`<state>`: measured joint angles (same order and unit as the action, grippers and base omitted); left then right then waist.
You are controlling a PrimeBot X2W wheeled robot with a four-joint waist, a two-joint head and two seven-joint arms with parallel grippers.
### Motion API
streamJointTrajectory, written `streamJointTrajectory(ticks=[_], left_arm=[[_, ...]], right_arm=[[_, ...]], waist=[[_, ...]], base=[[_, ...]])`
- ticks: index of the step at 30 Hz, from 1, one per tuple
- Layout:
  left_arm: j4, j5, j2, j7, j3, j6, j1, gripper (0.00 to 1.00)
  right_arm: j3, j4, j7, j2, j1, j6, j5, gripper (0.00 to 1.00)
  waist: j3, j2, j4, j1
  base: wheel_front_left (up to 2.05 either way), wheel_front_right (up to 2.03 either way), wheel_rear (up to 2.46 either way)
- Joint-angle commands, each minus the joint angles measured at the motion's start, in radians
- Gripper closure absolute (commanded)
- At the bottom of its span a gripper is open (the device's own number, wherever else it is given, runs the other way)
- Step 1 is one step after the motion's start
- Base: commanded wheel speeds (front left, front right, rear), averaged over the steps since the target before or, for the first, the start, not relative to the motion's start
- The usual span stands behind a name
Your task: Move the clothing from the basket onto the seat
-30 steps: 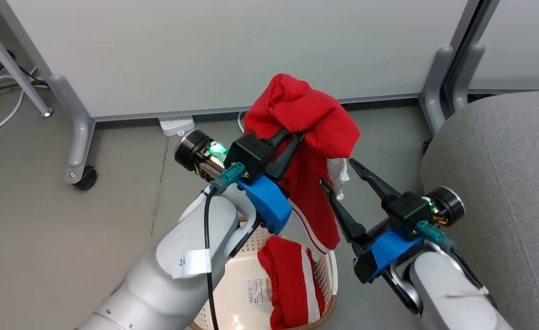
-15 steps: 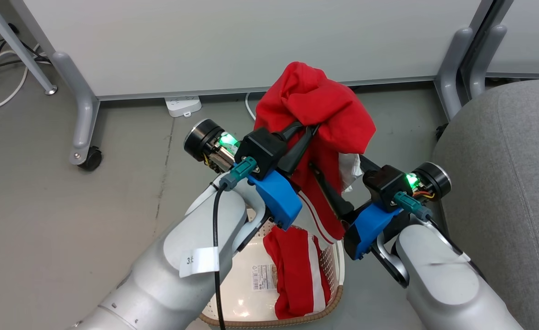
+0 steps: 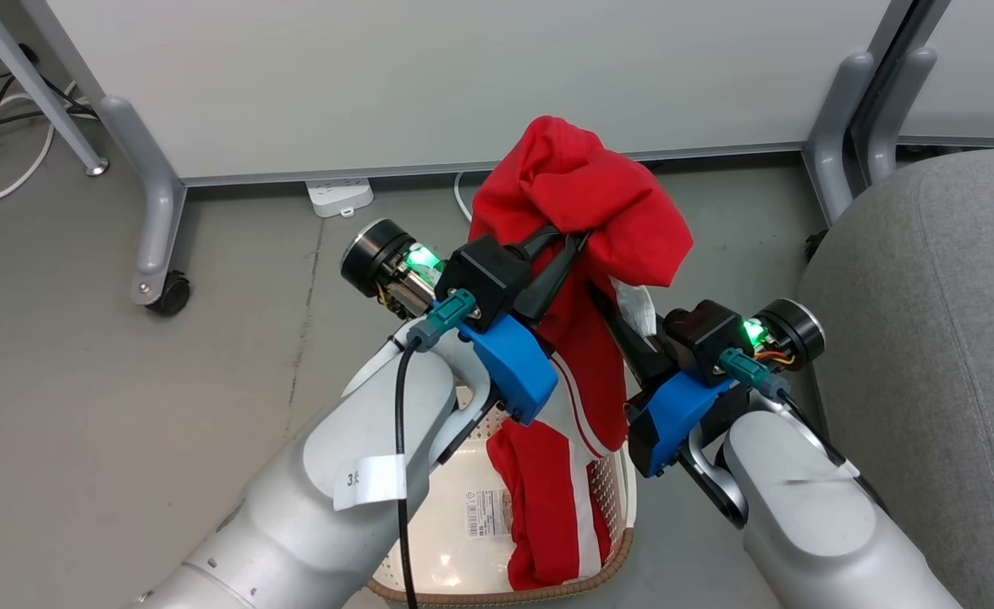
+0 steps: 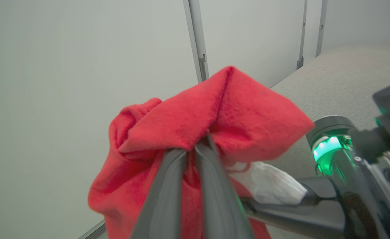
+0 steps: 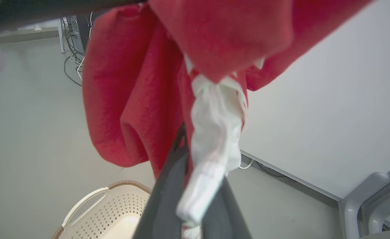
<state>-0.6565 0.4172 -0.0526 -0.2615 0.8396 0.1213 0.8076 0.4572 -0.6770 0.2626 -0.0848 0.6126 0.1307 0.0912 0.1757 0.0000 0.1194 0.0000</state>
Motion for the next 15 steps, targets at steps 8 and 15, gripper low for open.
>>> streamJointTrajectory(ticks=[8, 15], left_arm=[[-0.003, -0.007, 0.002, -0.006, -0.006, 0.003, 0.009, 1.00], [-0.008, -0.009, 0.002, -0.006, -0.008, 0.005, 0.012, 0.34]], right_arm=[[0.004, -0.002, 0.003, 0.003, 0.010, 0.000, 0.008, 1.00], [0.007, -0.003, 0.003, -0.001, 0.006, 0.000, 0.012, 1.00]], waist=[[-0.002, 0.0000, -0.002, 0.0000], [-0.001, 0.0000, -0.002, 0.0000]], base=[[0.00, 0.00, 0.00], [0.00, 0.00, 0.00]])
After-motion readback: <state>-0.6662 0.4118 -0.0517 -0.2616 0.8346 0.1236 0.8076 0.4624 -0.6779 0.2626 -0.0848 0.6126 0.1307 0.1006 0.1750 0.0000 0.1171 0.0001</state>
